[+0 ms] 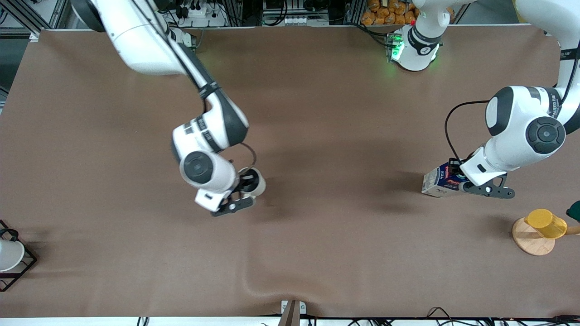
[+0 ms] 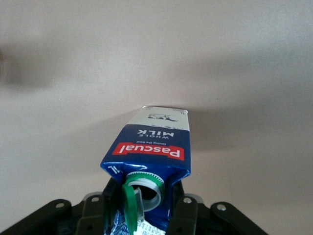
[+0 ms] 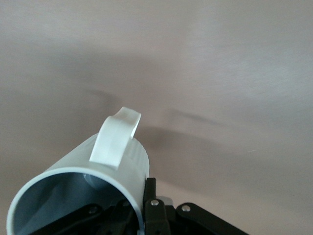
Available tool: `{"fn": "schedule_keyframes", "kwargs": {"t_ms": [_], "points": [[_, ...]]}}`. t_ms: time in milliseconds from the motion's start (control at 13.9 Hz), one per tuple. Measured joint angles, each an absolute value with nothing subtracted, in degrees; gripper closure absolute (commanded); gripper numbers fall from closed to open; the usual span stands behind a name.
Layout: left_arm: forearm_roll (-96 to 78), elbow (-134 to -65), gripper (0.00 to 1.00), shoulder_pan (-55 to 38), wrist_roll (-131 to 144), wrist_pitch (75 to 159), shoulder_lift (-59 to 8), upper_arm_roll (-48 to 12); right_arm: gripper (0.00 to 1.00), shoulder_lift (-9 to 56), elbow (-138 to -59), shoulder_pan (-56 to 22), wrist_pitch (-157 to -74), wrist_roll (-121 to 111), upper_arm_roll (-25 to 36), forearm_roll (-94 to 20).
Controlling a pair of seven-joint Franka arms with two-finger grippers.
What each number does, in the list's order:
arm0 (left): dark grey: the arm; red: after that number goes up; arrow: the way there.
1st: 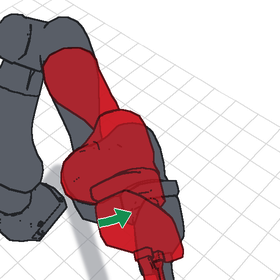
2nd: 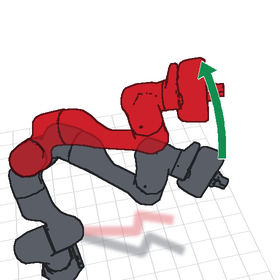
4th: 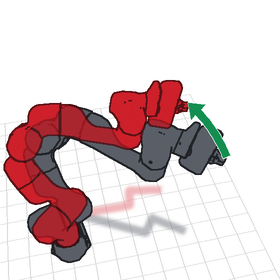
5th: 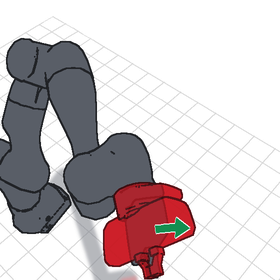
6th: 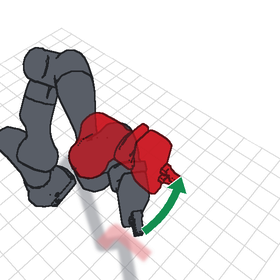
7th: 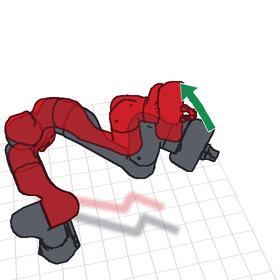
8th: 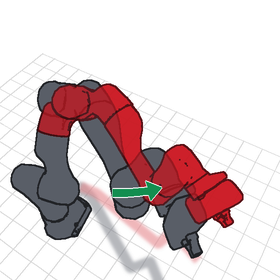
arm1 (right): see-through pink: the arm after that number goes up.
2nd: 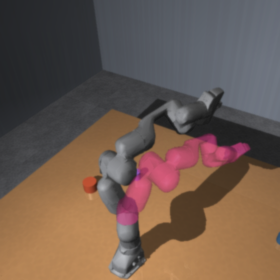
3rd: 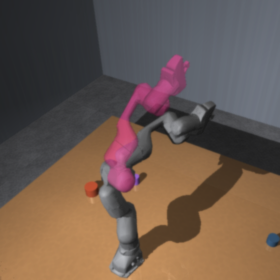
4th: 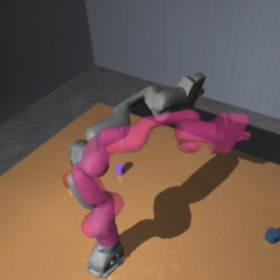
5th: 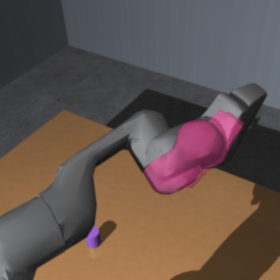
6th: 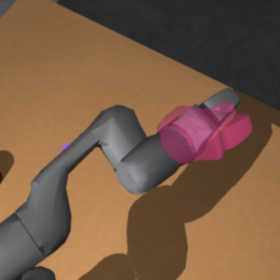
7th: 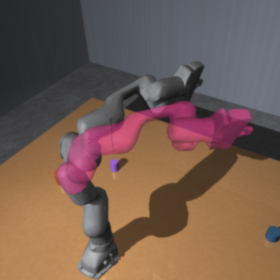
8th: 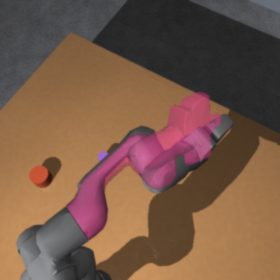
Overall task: Place milk next to cup
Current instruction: 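Carry the mug with the right gripper while the left gripper carries the milk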
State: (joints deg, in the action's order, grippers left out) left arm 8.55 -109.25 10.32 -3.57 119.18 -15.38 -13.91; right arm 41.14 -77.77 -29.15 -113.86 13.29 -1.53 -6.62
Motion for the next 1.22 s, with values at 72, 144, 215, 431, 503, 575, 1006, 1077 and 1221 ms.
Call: {"fn": "schedule_keyframes", "kwargs": {"t_ms": [72,144,215,431,503,575,1006,1077,1221], "points": [[7.87,-108.92,0.54,10.31,-3.57,119.15,-15.38,-14.1,1.0,41.29,-77.79,-30.74,-114.23,15.88,-1.5,-6.62],[7.21,-108.45,0.54,10.3,-3.57,118.98,-15.38,-14.54,1.0,41.57,-77.83,-32.13,-115.02,17.76,-1.48,-6.62],[6.79,-107.86,0.54,10.28,-3.44,118.52,-15.37,-15.27,1.0,42.03,-77.86,-33.15,-117.19,18.78,-1.44,-6.62],[6.62,-104.69,0.55,9.95,-0.07,114.47,-15.31,-18.3,1.0,43.81,-77.95,-34.46,-122.3,19.39,-1.39,-6.62],[6.61,-103.25,0.55,9.36,1.5,112.62,-15.28,-19.04,1.0,44.42,-77.96,-34.71,-123.36,19.85,-1.39,-6.63],[6.59,-101.85,0.55,8.34,3.39,110.84,-15.24,-19.4,1.0,45.14,-77.99,-34.99,-125.23,20.6,-1.39,-6.65],[6.51,-98.01,0.55,-0.87,18.24,105.47,-15.17,-19.73,0.0,47.97,-77.72,-35.84,-130.27,22.76,-1.03,-6.67],[6.14,-97.6,0.55,-2.46,20.73,105.21,-15.17,-19.76,0.0,47.93,-77.47,-35.84,-130.46,22.89,-1.02,-6.69],[3.64,-96.71,0.55,-5.04,24.45,104.68,-15.17,-19.78,0.0,47.15,-76.78,-35.83,-129.95,23.06,-0.94,-6.86]]}}
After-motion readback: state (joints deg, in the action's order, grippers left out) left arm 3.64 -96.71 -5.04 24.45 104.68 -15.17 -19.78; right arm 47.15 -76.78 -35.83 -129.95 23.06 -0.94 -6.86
